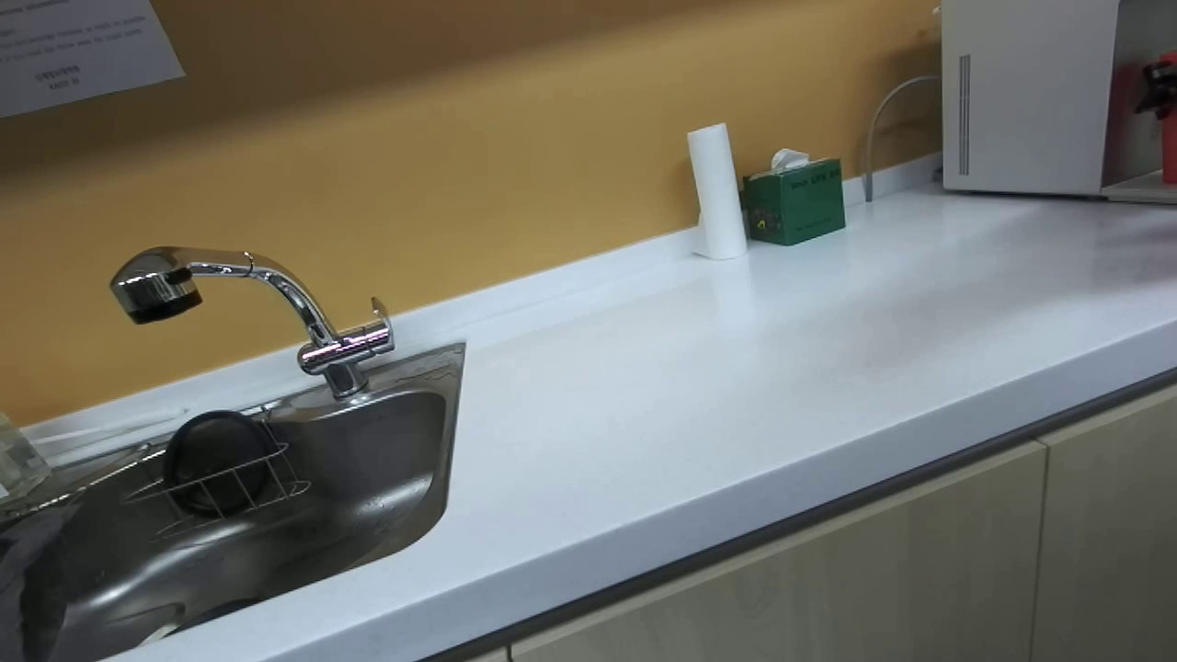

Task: Put the orange cup under the dispenser

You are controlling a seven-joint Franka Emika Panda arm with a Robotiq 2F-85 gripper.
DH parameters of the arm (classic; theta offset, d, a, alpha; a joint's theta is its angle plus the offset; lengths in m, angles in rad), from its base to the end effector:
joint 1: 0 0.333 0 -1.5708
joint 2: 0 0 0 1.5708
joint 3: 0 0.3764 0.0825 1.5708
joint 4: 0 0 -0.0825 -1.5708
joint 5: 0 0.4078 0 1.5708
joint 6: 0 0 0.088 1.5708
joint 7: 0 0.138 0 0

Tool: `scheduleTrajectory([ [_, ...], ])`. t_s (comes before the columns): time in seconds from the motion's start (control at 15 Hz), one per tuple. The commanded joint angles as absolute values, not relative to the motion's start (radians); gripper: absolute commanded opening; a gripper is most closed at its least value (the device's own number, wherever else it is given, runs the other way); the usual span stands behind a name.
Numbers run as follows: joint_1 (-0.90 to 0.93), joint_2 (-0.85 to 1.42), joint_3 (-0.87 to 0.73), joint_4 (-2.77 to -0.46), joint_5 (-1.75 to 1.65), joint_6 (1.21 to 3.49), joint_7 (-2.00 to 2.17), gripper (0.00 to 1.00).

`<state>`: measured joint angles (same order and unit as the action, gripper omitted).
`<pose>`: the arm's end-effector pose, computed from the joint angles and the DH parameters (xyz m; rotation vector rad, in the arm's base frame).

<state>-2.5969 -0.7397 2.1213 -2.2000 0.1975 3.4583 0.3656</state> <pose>0.6100 -0.2611 0.3085 2.2480 -0.7468 1.1079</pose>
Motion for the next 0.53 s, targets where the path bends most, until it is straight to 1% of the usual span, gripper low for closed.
scheduleTrajectory([
  [0.0, -2.603, -0.738, 2.092, -2.179, 0.191, 3.457, 0.355, 1.0],
  [0.47, -2.593, -0.6, 2.092, -2.282, 0.101, 3.456, 0.296, 1.0],
])
